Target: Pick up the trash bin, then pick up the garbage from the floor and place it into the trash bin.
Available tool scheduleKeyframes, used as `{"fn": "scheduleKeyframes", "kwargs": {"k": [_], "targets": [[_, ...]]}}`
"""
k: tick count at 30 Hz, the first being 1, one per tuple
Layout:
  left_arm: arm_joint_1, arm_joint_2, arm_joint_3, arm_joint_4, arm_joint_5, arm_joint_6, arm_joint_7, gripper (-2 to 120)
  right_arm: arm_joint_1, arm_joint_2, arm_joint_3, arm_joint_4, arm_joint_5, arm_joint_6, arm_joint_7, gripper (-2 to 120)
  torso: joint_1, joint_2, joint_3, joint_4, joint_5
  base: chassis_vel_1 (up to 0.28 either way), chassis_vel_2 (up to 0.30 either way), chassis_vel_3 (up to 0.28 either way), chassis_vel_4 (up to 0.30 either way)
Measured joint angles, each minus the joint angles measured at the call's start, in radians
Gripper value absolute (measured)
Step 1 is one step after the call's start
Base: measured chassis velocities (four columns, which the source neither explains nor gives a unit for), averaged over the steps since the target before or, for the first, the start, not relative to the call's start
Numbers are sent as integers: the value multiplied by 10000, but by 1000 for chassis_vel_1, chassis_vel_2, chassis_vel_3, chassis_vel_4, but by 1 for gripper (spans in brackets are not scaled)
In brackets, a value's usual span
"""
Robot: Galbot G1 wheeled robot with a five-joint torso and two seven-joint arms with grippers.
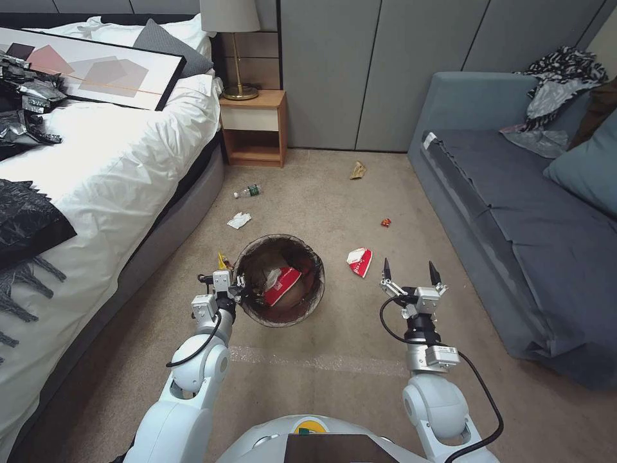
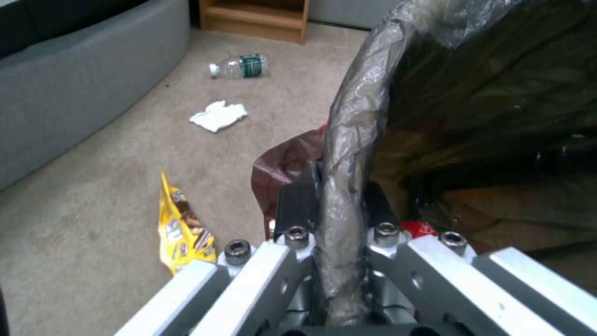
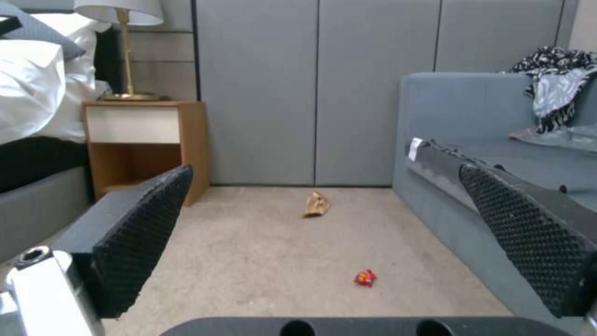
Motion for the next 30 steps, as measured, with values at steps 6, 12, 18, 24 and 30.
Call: {"fn": "scheduleKeyframes", "kwargs": {"k": [6,12,18,24,30], "targets": [[3,-47,27,22,16,5,-8,2,69,33,-18,-48,5,10,-4,100,1,0,1,0,1,-147,123,137,-123],[3,-59,29,31,28,6,-14,2,137,32,-24,-56,24,18,-25,100,1,-1,2,1,0,-109,120,112,-108],[15,-77,36,32,29,6,-15,2,160,54,-68,-68,26,29,-49,100,1,-1,1,1,0,-88,97,84,-98],[15,-79,35,31,25,6,-15,2,185,50,-93,-76,26,34,-102,100,1,-1,1,0,0,-105,81,90,-92],[23,-85,35,32,24,5,-14,2,191,50,-100,-79,26,39,-110,100,1,-1,1,0,0,-108,111,113,-85]]}}
